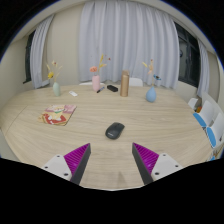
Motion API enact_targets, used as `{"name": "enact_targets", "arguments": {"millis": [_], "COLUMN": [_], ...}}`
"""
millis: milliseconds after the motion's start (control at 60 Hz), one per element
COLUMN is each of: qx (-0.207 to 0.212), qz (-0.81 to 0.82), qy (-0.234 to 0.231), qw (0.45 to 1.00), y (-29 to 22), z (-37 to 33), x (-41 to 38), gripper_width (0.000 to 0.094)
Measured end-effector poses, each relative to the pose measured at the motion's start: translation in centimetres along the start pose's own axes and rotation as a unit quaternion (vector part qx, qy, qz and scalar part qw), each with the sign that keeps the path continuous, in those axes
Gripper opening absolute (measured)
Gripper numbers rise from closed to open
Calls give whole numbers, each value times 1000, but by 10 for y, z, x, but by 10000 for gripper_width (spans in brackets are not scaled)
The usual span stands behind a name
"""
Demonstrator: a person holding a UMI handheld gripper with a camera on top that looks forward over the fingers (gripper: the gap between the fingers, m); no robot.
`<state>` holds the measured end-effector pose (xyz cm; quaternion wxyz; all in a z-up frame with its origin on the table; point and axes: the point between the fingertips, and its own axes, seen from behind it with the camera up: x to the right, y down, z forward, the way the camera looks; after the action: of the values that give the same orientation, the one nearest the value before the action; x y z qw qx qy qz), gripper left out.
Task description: Arrange mouse
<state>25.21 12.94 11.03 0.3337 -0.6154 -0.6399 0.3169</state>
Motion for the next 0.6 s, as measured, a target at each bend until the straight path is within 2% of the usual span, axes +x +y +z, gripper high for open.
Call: {"name": "enact_targets", "arguments": {"millis": [367,600], "qx": [-8,-36], "qz": [-15,4], "qy": [17,16], "qw": [1000,999], "y": [3,7], "z": [105,163], "x": [-13,-5], "gripper_width": [856,860]}}
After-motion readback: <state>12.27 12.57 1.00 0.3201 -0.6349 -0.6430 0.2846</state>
